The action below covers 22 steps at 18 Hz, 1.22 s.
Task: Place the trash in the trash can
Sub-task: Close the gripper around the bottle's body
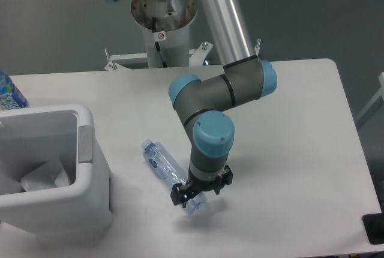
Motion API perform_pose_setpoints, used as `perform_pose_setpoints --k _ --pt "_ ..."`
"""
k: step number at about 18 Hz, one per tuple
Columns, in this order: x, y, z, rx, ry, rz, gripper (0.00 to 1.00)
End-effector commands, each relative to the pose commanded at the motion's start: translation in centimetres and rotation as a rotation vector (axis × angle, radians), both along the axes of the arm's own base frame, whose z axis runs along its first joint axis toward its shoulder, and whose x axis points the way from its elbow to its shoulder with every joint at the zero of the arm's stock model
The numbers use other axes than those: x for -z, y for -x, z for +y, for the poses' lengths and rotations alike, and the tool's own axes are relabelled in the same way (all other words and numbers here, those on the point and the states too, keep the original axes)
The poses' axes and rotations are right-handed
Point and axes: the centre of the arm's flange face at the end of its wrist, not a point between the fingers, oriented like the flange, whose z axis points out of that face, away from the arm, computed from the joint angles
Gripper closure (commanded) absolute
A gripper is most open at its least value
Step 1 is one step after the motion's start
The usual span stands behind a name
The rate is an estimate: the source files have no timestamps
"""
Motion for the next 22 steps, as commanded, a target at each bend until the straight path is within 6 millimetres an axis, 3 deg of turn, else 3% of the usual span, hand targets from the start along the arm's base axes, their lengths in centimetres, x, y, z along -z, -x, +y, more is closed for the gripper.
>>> perform_pose_setpoints --k 7,13,17,22 --pt "2.7 -0.8 0.6 0.014 0.064 0.009 0.0" --pt "3.1 -1.0 0.7 0.002 0.081 0.017 0.0" --pt "3.1 -1.0 0.7 0.0 0.082 0.018 0.15" --pt "3.3 -1.0 0.7 -0.001 0.099 0.031 0.18"
